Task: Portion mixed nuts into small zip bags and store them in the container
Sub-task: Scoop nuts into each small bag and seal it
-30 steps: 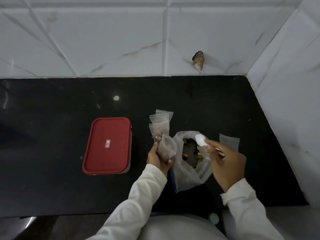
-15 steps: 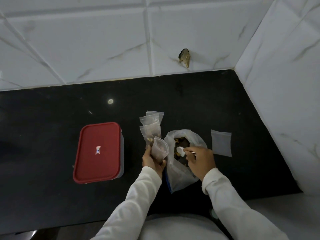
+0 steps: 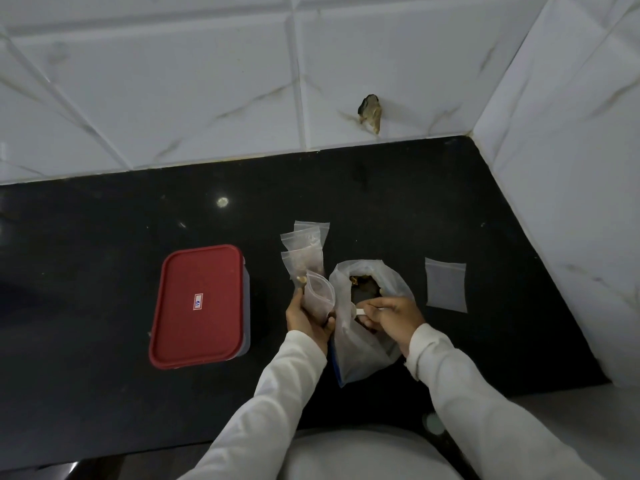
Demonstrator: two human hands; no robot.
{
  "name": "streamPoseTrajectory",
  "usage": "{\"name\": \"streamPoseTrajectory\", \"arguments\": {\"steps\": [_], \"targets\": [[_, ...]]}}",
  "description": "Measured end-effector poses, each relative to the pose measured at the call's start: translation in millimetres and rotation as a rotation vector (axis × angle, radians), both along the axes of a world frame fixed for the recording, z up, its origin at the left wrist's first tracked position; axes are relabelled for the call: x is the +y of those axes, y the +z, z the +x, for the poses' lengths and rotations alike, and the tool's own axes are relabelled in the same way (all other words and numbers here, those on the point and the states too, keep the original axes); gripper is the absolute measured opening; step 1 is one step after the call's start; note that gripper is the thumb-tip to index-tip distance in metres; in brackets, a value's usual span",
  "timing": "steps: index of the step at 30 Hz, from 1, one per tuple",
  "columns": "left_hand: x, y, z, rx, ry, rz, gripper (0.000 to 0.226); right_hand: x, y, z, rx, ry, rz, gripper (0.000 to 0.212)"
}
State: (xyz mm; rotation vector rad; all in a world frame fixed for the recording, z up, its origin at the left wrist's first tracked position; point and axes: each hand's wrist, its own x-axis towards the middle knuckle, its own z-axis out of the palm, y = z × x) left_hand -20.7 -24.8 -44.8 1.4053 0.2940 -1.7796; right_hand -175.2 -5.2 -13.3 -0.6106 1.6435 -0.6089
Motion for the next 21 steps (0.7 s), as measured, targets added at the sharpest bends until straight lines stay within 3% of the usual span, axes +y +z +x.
{"name": "streamPoseTrajectory", "arguments": {"steps": [4, 13, 21], "targets": [[2, 4, 4, -0.006, -0.011, -0.022, 0.044, 0, 10, -4, -0.172, -0.183, 0.007, 0.014], [2, 13, 10, -0.003, -0.051, -0.113, 0.045, 16, 29, -25, -0.259, -0.345, -0.04, 0.016], [3, 19, 5, -0.007, -0.079, -0.121, 0.045, 18, 75, -3, -0.308, -0.345, -0.209, 0.014]]}}
